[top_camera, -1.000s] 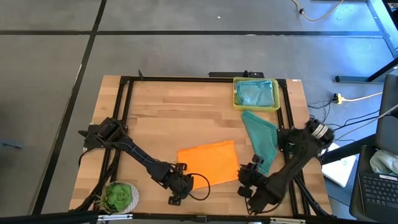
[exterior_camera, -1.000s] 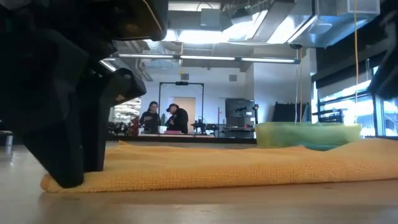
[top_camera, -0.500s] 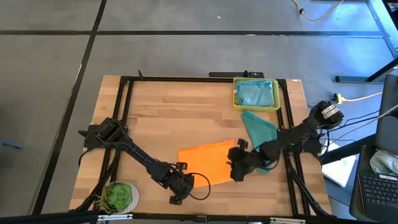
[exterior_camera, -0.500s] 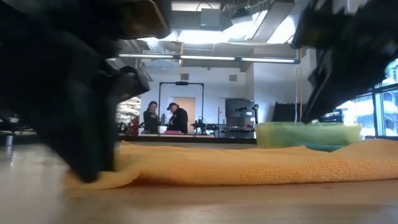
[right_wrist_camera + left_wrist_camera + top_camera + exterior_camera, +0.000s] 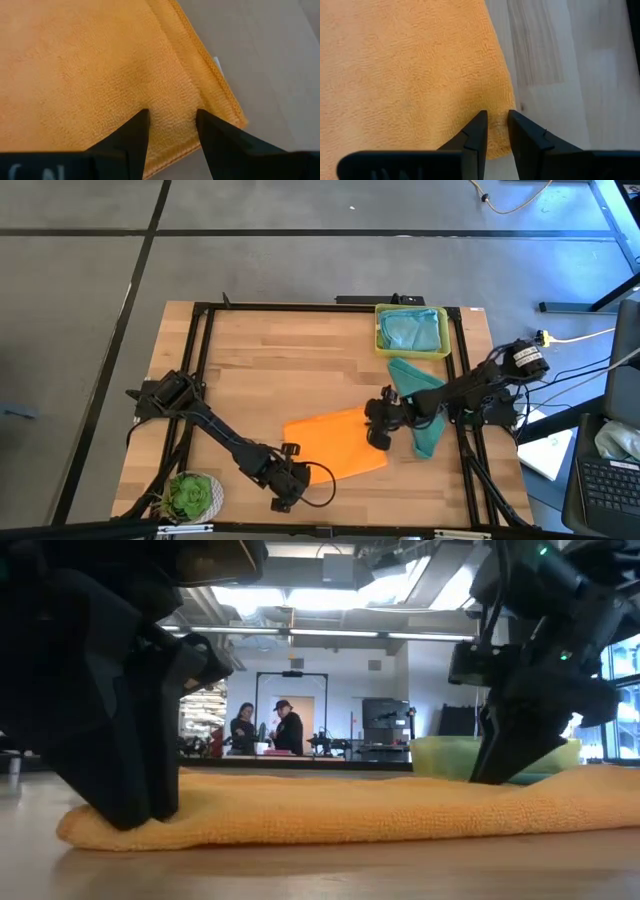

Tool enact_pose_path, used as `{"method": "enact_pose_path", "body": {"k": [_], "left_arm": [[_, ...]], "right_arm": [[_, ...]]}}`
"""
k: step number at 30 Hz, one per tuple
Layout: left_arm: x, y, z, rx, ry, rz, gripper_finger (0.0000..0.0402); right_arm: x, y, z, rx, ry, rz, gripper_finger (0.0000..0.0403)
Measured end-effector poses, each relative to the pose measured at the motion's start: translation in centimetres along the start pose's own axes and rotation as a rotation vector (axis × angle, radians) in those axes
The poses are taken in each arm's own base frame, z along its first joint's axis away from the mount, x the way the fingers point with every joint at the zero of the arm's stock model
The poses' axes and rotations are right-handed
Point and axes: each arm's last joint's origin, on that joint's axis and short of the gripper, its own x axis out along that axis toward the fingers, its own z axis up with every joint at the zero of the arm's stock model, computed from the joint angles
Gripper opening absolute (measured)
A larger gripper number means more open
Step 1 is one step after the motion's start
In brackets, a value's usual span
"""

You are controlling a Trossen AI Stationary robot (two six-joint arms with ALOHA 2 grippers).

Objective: Fold microfiber towels
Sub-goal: Fold the yellow microfiber cloth

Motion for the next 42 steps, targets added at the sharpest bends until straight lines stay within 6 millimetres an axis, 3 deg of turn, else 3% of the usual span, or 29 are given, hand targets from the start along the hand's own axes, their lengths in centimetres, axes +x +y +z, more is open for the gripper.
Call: {"method": "enact_pose_path", "body": {"k": [7, 13, 18, 23, 27, 30, 34, 42], "left_arm": [[0.0, 0.1, 0.2, -0.009, -0.003, -0.011, 0.0071], [0.2, 1.1, 0.8, -0.131, -0.049, 0.058, 0.0071], [-0.3, 2.0, 1.4, -0.167, -0.064, 0.068, 0.0071], [-3.7, 1.4, 1.8, -0.069, -0.162, 0.125, 0.0071], [-5.0, -0.3, 1.2, 0.162, -0.173, 0.101, 0.0071], [-4.8, -1.8, 0.0, 0.35, -0.156, 0.105, 0.0071], [-3.4, -2.6, -1.3, 0.52, -0.117, 0.153, 0.0072], [-1.6, -1.7, -0.8, 0.596, -0.082, 0.143, 0.0145]], "right_arm": [[0.7, -2.1, 1.1, -0.058, -0.023, -0.037, 0.0168], [1.1, -4.3, 2.0, -0.116, -0.022, -0.071, 0.0168], [-0.4, -4.8, 3.7, -0.107, -0.076, -0.076, 0.0168], [-4.6, -3.2, 6.5, -0.112, -0.212, -0.008, 0.0168], [-7.1, -0.5, 7.3, -0.071, -0.361, 0.154, 0.0168], [-7.2, 2.1, 6.4, -0.093, -0.372, 0.254, 0.0168], [-6.9, 4.9, 4.8, -0.127, -0.394, 0.22, 0.0168], [-6.5, 7.7, 2.7, -0.131, -0.454, 0.127, 0.0168]]}}
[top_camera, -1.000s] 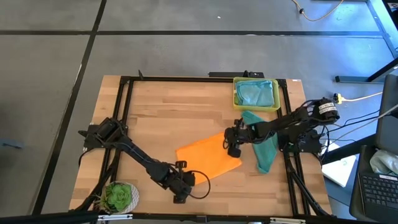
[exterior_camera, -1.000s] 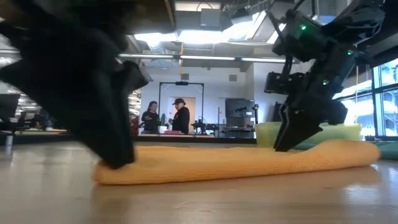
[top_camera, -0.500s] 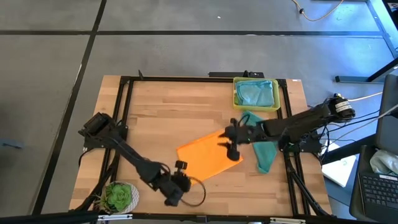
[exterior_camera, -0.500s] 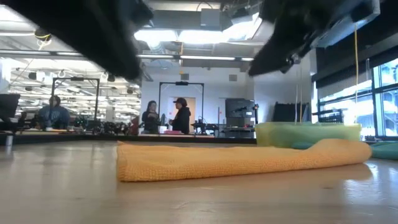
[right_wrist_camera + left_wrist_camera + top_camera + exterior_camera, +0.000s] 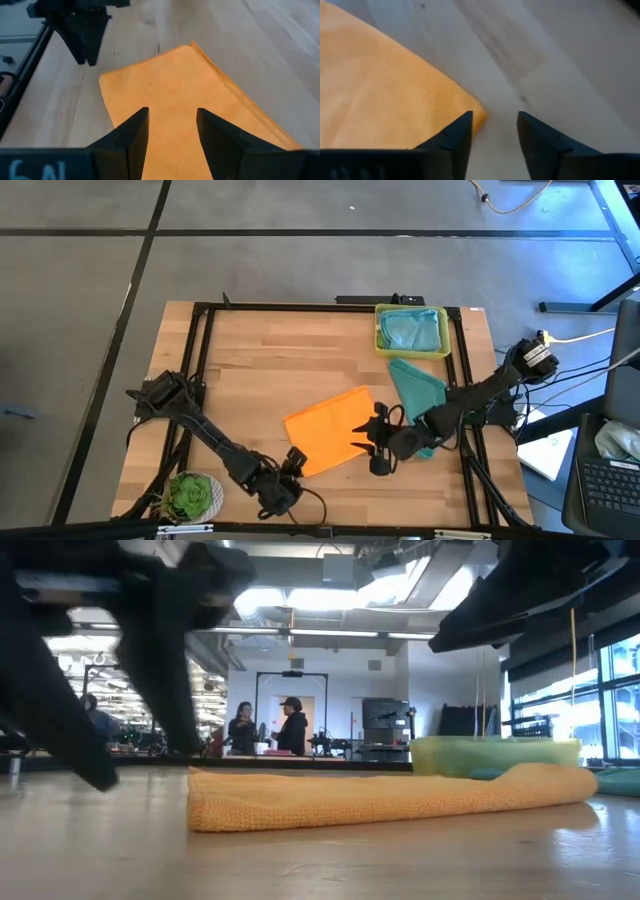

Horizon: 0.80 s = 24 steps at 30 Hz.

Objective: Fold microfiber towels
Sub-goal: Fold the yellow microfiber cloth

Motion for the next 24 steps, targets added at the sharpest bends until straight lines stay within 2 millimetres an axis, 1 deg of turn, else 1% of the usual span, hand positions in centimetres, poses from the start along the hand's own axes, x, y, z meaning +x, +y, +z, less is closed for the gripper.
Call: {"method": "enact_pose_path", "body": {"k": [3, 6, 10, 15, 18, 20, 24], "left_arm": [[0.4, 0.6, 0.0, 0.014, 0.005, 0.021, 0.0178], [0.8, 1.3, -0.2, 0.008, 0.023, 0.031, 0.0195], [1.9, 2.2, -0.5, -0.023, 0.042, 0.004, 0.0198], [2.9, 2.3, -0.7, -0.065, 0.049, -0.02, 0.0196], [3.1, 2.3, -0.8, -0.088, 0.054, -0.026, 0.0189], [3.1, 2.3, -0.7, -0.088, 0.053, -0.025, 0.0176], [2.9, 2.0, -0.6, -0.083, 0.047, -0.029, 0.0125]], "right_arm": [[-0.1, 0.5, -0.4, -0.004, -0.001, -0.008, 0.0168], [-0.3, 0.8, -0.6, 0.004, -0.008, -0.017, 0.0168], [-0.5, 1.2, -0.7, -0.001, -0.012, -0.011, 0.0168], [-0.7, 1.5, -0.9, -0.006, -0.012, -0.002, 0.0168], [-0.8, 1.6, -0.9, -0.008, -0.012, 0.001, 0.0168], [-0.8, 1.6, -0.9, -0.008, -0.012, 0.001, 0.0168], [-0.8, 1.6, -0.9, 0.017, -0.012, 0.003, 0.0168]]}}
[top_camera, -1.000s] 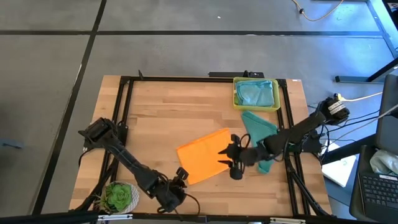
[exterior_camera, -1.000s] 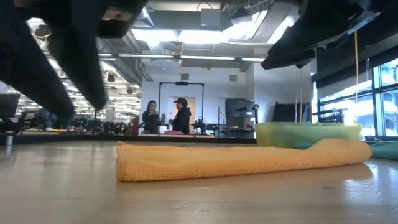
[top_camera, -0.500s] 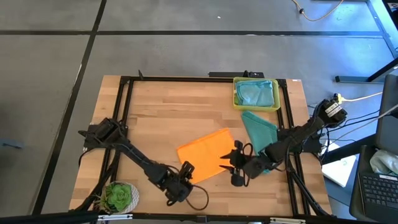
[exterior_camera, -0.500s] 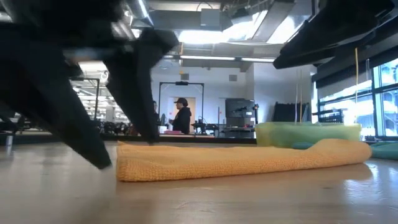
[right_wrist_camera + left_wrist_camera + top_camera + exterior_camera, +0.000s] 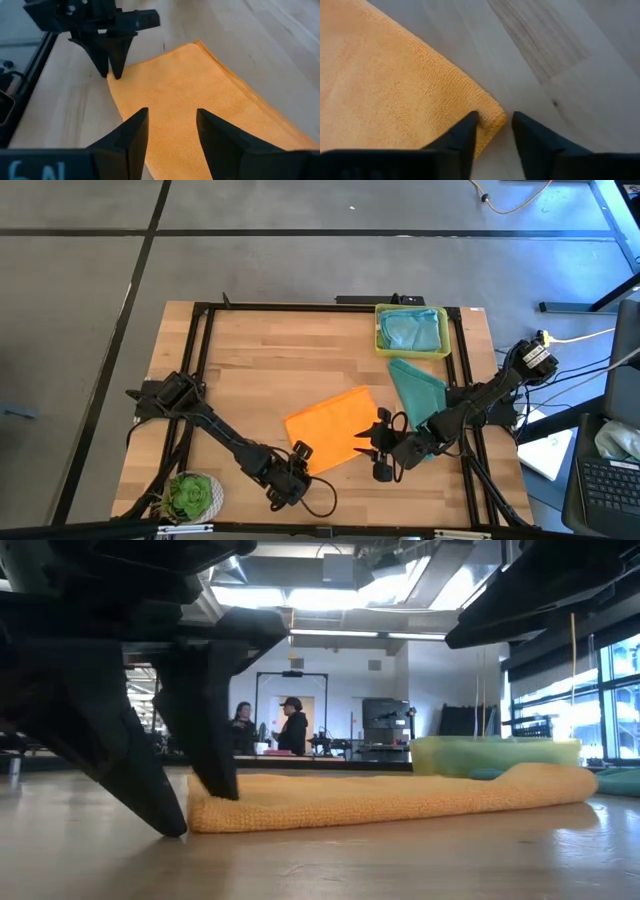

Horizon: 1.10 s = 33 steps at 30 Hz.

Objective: Fold microfiber towels
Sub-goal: Fold the yellow microfiber cloth

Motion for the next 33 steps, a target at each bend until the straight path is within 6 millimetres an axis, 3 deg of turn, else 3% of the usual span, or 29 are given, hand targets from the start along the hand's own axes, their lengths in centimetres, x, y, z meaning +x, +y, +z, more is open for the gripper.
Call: {"method": "enact_pose_path", "body": {"k": [6, 11, 19, 26, 33], "left_arm": [[-0.3, 0.1, 0.6, -0.015, -0.014, -0.022, 0.0013], [-0.8, 0.5, 1.5, -0.036, -0.02, -0.007, 0.0004], [-2.4, 1.3, 2.8, -0.087, 0.037, 0.04, 0.0001], [-3.4, 1.7, 4.1, -0.132, 0.001, 0.047, 0.0], [-3.5, 1.5, 4.2, -0.13, 0.0, 0.045, 0.0]], "right_arm": [[2.1, 1.7, -1.2, 0.031, 0.003, 0.151, 0.0168], [5.1, 4.8, -3.0, -0.098, -0.124, 0.209, 0.0168], [9.1, 9.6, -1.5, -0.301, -0.128, 0.107, 0.0168], [11.5, 9.7, -0.8, -0.261, -0.007, -0.028, 0.0168], [11.7, 9.4, -0.6, -0.228, -0.009, -0.04, 0.0168]]}}
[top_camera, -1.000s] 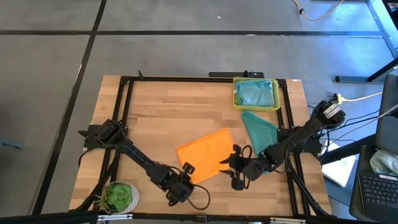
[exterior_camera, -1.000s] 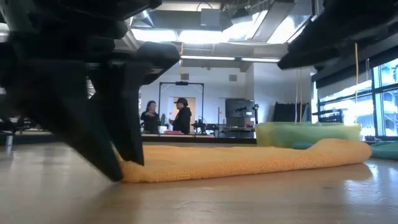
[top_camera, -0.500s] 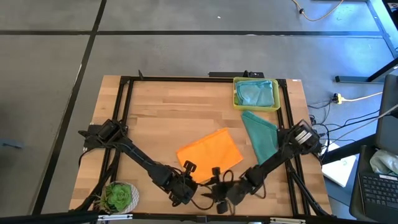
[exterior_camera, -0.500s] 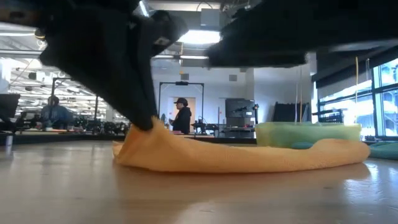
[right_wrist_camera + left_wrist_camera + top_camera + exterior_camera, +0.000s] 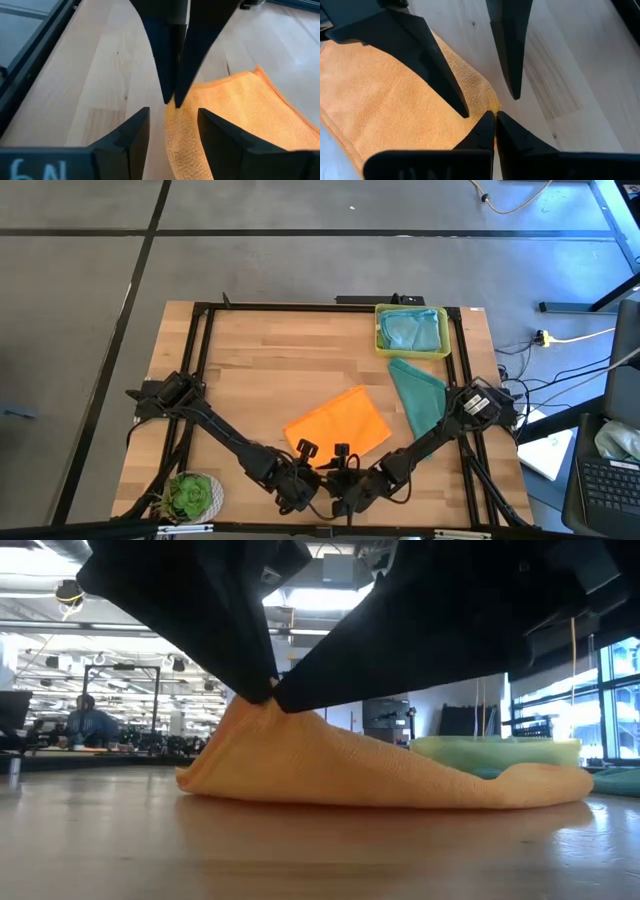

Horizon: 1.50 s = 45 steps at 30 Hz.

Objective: Fold microfiber towels
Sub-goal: Fold the yellow microfiber cloth

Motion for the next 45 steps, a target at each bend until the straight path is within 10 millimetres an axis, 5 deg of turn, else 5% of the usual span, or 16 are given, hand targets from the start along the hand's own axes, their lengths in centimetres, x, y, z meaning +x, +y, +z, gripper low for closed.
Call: {"method": "enact_pose_path", "body": {"k": [13, 24, 36, 45], "left_arm": [[0.0, 0.1, 0.1, -0.01, -0.013, 0.009, 0.0], [-0.1, 0.2, -0.3, -0.012, 0.027, 0.037, 0.0009], [-4.6, 3.0, -1.8, -0.116, 0.106, 0.348, 0.0048], [-4.9, 0.9, -3.1, -0.182, 0.075, 0.438, 0.004]], "right_arm": [[1.4, 0.3, -1.4, -0.007, -0.008, -0.022, 0.0157], [1.5, 0.2, -1.2, -0.036, -0.029, -0.044, 0.0012], [1.5, -0.2, -0.8, -0.057, -0.013, -0.033, 0.0004], [-2.2, -3.6, 2.2, -0.14, 0.112, -0.257, 0.0005]]}}
